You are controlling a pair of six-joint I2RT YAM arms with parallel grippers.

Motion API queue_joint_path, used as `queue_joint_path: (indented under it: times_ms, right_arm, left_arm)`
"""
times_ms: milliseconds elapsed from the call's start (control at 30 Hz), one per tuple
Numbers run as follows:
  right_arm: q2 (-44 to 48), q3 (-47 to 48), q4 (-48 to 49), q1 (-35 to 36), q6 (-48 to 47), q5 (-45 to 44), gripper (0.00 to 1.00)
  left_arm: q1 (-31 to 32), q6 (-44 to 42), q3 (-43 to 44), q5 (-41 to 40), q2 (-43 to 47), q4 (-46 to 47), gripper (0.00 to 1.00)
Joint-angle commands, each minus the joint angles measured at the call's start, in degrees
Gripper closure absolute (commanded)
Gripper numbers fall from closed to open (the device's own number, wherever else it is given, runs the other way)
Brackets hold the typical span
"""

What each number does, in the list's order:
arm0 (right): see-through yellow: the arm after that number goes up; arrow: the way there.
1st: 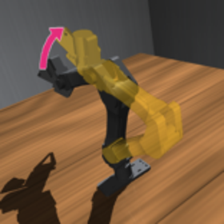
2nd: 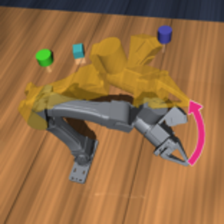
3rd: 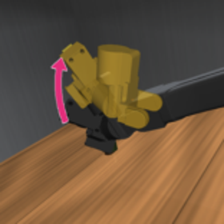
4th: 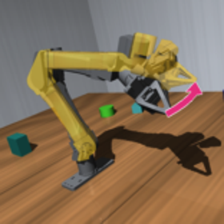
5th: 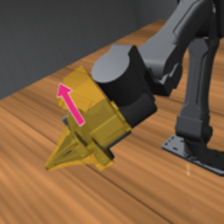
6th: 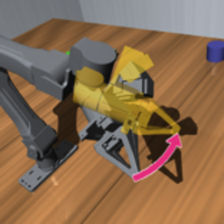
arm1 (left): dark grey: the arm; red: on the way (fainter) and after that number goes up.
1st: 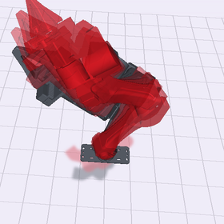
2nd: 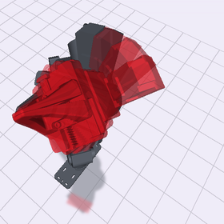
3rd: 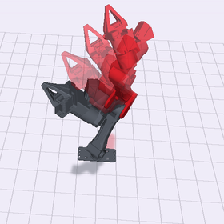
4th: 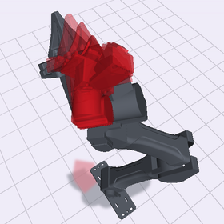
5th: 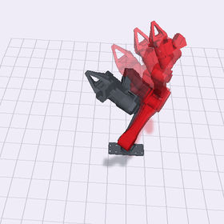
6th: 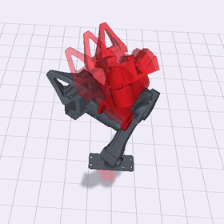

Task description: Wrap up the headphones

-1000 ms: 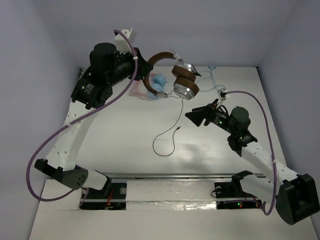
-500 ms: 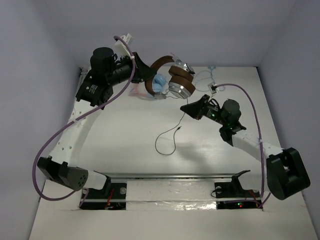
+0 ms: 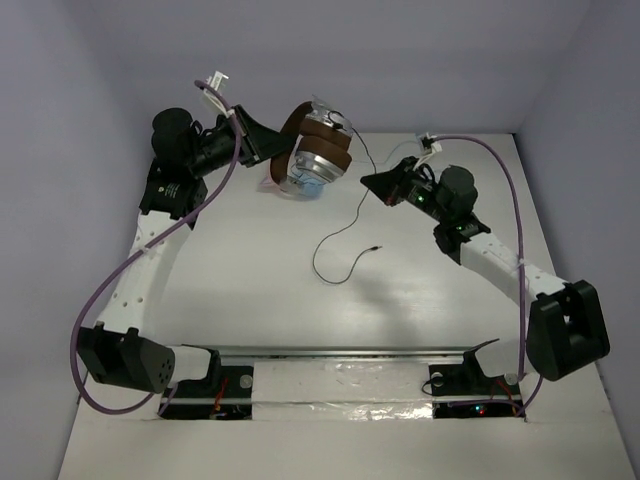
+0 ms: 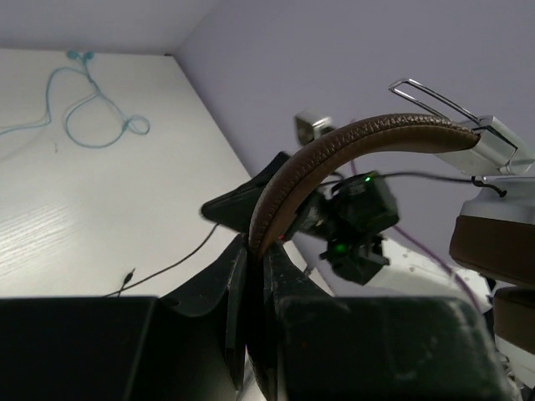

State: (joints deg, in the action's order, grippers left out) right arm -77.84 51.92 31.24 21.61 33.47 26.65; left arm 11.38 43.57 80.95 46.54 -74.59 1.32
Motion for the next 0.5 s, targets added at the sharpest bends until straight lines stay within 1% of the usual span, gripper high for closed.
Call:
queue_joint_path:
  times_ms: [0, 33, 67, 133, 167, 233, 300, 433, 467]
  right_arm:
    - [-1.34, -1.03, -1.89, 1.76, -0.61, -1.52, 1.00]
    - [-1.52, -1.21, -2.06, 2.30, -0.69, -1.52, 1.00]
    - [-2.13, -1.21, -2.41, 2.82, -0.86, -1.87, 1.00]
    - [-2.75, -0.25, -3.99, 4.57, -1.48, -2.39, 1.00]
    - [-3.36, 0.28, -4.52, 5.11, -1.74, -3.44, 1.00]
    - [-3.72, 2.48, -6.80, 5.11, -2.36, -4.50, 1.00]
    - [-3.02, 4.41, -10.13, 5.11, -3.58, -6.69, 1.00]
    - [2.07, 8.45, -14.80, 5.11, -6.22, -12.14, 1.00]
    - [2.69, 9.50, -15.94, 5.11, -6.75, -14.59, 1.00]
  left_arm:
    - [-0.57, 8.95, -0.69, 2.41, 2.52, 12.19, 1.00]
    - [-0.57, 11.25, -1.92, 2.06, 2.43, 14.74, 1.00]
    - [-0.57, 13.45, -3.33, 1.97, 2.34, 19.98, 1.00]
    - [-0.57, 18.27, -7.02, 1.62, 2.17, 23.97, 1.00]
    - [0.13, 19.70, -8.34, 1.62, 1.90, 27.82, 1.00]
    - [1.10, 22.07, -10.28, 2.76, 1.11, 30.65, 1.00]
    - [1.89, 22.00, -11.33, 2.59, 1.20, 30.59, 1.00]
    - [1.89, 13.76, -10.64, 0.58, 2.95, 21.47, 1.00]
    - [1.89, 12.60, -10.98, 1.17, 3.22, 19.96, 1.00]
